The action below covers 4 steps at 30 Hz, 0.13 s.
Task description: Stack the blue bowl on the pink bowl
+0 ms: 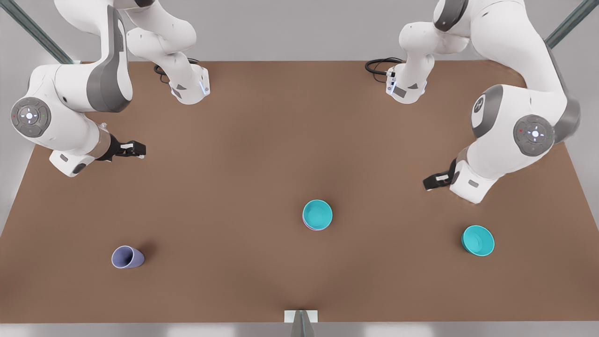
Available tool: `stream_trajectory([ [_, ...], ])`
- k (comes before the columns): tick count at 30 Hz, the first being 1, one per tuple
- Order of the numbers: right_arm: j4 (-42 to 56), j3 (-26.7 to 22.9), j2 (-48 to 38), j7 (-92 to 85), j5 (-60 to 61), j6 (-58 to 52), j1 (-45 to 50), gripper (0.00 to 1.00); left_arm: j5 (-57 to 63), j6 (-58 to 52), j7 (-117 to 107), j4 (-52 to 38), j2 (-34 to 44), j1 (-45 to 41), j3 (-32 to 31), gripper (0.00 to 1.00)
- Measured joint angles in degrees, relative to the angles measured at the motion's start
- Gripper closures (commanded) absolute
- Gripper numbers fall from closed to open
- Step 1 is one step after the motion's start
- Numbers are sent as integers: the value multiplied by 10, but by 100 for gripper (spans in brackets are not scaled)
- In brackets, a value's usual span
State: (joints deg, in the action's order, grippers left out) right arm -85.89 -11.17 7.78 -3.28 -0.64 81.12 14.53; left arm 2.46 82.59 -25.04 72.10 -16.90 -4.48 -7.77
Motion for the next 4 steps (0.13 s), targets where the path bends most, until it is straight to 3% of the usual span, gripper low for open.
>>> stream_trajectory([
  [4,-1,0,0,0,0,0,0,0,9,-35,41,48,47,0,23,0],
])
